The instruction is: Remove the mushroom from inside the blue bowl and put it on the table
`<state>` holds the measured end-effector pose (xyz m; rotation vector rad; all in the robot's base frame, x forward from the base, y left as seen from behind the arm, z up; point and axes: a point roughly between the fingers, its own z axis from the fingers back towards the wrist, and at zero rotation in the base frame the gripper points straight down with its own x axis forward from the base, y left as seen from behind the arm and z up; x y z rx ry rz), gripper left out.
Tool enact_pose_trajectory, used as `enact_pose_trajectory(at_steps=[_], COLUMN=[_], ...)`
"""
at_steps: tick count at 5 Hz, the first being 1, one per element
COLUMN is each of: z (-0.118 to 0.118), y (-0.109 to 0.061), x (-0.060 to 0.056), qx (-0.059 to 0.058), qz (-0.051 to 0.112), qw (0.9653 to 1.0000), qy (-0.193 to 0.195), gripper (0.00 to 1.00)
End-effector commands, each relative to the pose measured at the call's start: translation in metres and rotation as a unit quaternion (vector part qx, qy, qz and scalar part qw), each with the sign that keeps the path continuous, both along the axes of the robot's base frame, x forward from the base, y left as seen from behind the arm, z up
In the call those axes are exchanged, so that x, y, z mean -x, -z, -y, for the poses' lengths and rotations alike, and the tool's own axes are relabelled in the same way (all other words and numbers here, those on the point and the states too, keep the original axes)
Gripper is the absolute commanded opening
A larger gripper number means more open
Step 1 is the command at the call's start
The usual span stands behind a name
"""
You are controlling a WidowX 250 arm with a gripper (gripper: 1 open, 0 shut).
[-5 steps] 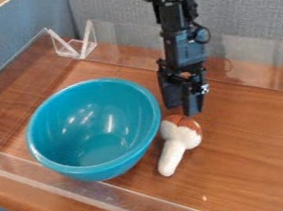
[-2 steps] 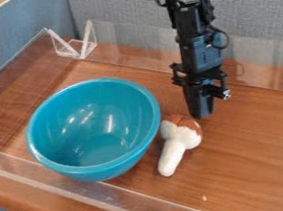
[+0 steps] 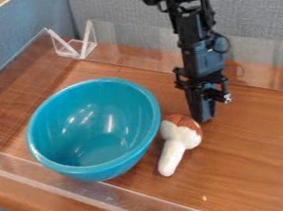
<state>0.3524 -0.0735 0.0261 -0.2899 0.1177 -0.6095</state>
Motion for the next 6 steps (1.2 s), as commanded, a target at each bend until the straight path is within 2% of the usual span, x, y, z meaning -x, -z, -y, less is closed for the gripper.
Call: enact_pose_trajectory(at_steps=[1, 4, 5, 6], z=[0.005, 0.019, 0.013, 0.005], y=[-0.022, -0.056, -0.056, -0.057], x=[-0.012, -0.030, -0.029, -0.028], qx=[0.007, 0.017, 0.021, 0.025], qz=[0.027, 0.036, 0.037, 0.039], qw=[0.9993, 0.9973, 0.9963, 0.9954], qy=[0.025, 0.062, 0.074, 0.084], gripper=[0.00, 0.00, 1.00, 1.00])
